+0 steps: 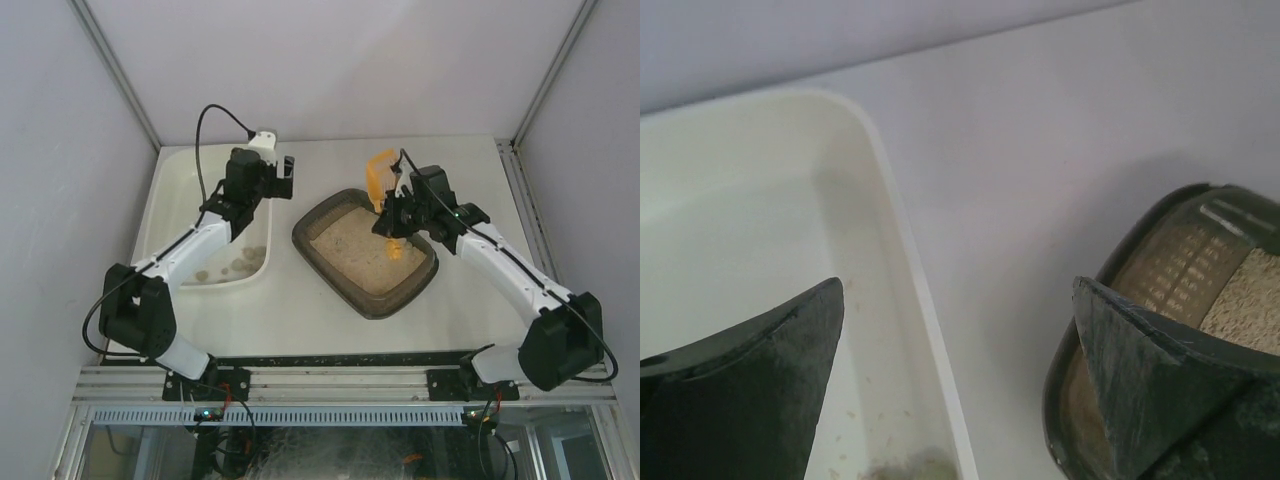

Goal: Clean the litter box

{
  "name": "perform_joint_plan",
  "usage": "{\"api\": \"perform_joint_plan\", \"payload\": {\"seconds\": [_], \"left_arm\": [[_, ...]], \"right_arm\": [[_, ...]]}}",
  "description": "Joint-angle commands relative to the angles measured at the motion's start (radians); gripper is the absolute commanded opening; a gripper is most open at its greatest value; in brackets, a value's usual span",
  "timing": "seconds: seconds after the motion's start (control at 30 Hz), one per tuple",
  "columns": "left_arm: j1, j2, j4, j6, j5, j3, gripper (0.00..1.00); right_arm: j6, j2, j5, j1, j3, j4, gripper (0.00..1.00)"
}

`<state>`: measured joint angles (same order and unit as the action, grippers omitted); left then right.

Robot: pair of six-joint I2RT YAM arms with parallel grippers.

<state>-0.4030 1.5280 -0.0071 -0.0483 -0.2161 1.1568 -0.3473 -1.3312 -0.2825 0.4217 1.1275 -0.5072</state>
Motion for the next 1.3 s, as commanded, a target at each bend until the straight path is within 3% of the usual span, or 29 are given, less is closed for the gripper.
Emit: {"api": "perform_joint_plan", "payload": {"seconds": [0.0, 0.1, 0.37, 0.7, 1.0, 1.07, 1.1, 1.13, 1.17, 1.27], "left_arm": [[0.068, 0.043, 0.083, 0.003, 0.154, 0.123, 1.0], [0.087, 0.064, 0.09, 0.043, 0.211, 0.154, 1.0], [0.091, 0.124, 0.08, 0.091, 0.184, 0.233, 1.0], [0.087, 0.212, -0.088, 0.141, 0.204, 0.383, 1.0], [0.081, 0.29, -0.123, 0.154, 0.201, 0.492, 1.0], [0.079, 0.29, -0.123, 0.149, 0.199, 0.491, 1.0], [0.08, 0.29, -0.123, 0.145, 0.198, 0.49, 1.0], [0.079, 0.288, -0.123, 0.141, 0.197, 0.488, 1.0], [0.079, 0.287, -0.123, 0.14, 0.196, 0.484, 1.0], [0.079, 0.275, -0.112, 0.149, 0.187, 0.466, 1.0]], "right_arm": [[0.107, -0.084, -0.01, 0.019, 0.036, -0.005, 0.0], [0.147, -0.151, -0.041, 0.03, 0.034, 0.002, 0.0], [0.285, -0.213, -0.079, 0.061, 0.006, -0.015, 0.0], [0.297, -0.192, -0.163, 0.071, -0.139, 0.03, 0.0], [0.31, -0.233, -0.196, 0.088, -0.182, 0.054, 0.0], [0.313, -0.245, -0.178, 0.103, -0.184, 0.056, 0.13], [0.316, -0.251, -0.161, 0.109, -0.183, 0.061, 0.38], [0.317, -0.252, -0.132, 0.114, -0.183, 0.068, 0.82], [0.318, -0.248, -0.078, 0.118, -0.179, 0.074, 0.98], [0.314, -0.213, 0.112, 0.131, -0.133, 0.064, 1.0]]}}
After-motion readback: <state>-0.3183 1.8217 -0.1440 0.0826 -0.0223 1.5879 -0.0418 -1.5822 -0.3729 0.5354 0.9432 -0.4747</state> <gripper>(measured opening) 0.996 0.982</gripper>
